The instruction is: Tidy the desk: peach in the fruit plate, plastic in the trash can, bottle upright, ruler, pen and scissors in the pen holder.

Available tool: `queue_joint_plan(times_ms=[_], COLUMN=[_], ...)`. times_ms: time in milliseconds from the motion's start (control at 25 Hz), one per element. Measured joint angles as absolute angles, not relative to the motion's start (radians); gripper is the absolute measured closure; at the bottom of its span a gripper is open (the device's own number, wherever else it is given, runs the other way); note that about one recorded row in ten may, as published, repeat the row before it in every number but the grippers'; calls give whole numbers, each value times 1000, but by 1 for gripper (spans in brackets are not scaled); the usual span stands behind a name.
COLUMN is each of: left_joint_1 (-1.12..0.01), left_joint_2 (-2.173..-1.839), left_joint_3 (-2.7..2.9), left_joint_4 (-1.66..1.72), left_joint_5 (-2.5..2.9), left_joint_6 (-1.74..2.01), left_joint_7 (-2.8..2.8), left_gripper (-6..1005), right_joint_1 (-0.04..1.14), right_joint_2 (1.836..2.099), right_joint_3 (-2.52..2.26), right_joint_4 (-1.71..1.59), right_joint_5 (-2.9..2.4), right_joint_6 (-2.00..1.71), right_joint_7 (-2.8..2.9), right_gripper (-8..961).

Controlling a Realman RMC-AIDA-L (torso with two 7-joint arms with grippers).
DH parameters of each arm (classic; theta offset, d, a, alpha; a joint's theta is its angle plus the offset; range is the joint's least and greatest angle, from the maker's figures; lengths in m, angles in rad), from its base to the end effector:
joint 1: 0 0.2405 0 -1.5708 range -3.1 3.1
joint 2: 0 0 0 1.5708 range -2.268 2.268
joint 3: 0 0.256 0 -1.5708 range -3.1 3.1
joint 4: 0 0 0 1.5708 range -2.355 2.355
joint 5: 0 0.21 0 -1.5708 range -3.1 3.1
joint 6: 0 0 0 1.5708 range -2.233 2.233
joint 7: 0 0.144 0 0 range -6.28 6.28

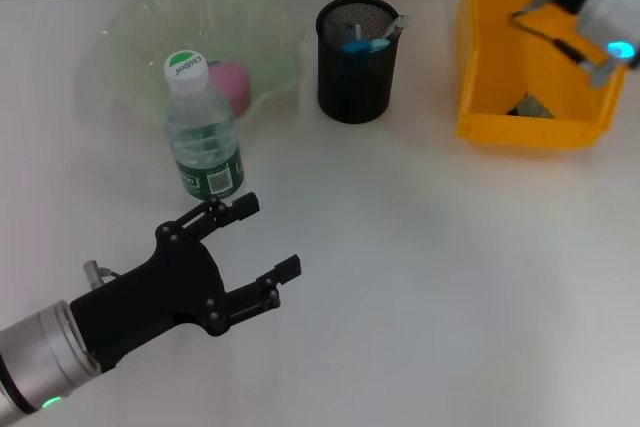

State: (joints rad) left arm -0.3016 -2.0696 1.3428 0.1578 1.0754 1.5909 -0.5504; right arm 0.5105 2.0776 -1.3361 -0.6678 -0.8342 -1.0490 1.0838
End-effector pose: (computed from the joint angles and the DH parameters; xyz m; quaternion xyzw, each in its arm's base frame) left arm -0.2936 0.2235 -0.0631 -0.8906 -0.1192 -0.3763 0.2259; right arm 0.1853 0.3963 0.0043 -0.8188 0.1794 0.4389 0.3237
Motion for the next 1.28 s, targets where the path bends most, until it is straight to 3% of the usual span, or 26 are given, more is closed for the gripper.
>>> queue_joint_plan(times_ms=[40,80,120,160,240,320,400,440,560,640,840,1280], left_joint_1=[-300,-298,-297,-297,-296,-296,-299,-301,-307,-315,-318,-308], left_joint_2=[-2069,-2069,-2068,-2069,-2066,-2064,-2063,-2063,-2063,-2063,-2062,-2060], left_joint_3=[1339,1338,1337,1337,1336,1336,1343,1347,1358,1357,1354,1360], left_joint_4=[158,159,159,159,159,163,172,175,188,205,208,221], left_joint_5=[1075,1075,1075,1075,1076,1077,1081,1084,1109,1153,1199,1213], left_joint_6=[1595,1596,1596,1595,1592,1594,1596,1596,1594,1587,1577,1574], left_joint_7=[-551,-552,-555,-558,-582,-601,-624,-634,-675,-723,-735,-736], left_gripper=[188,188,188,188,188,188,188,188,188,188,188,188], right_joint_1=[423,423,368,368,326,318,305,295,292,291,294,313], right_joint_2=[2053,2053,2019,2019,1982,1978,1984,2002,2020,2049,2077,2078], right_joint_3=[-1323,-1323,-1286,-1286,-1169,-1125,-1062,-1035,-1030,-1028,-1026,-1025], right_joint_4=[-760,-760,-793,-793,-784,-777,-779,-782,-783,-778,-762,-746], right_joint_5=[-881,-881,-969,-969,-1197,-1282,-1458,-1623,-1735,-1829,-1846,-1844], right_joint_6=[-1143,-1143,-1260,-1260,-1514,-1593,-1703,-1744,-1735,-1692,-1653,-1635], right_joint_7=[1190,1190,1273,1273,1344,1348,1340,1329,1320,1284,1228,1227], right_gripper=[310,273,236,199,125,125,125,125,124,124,125,127])
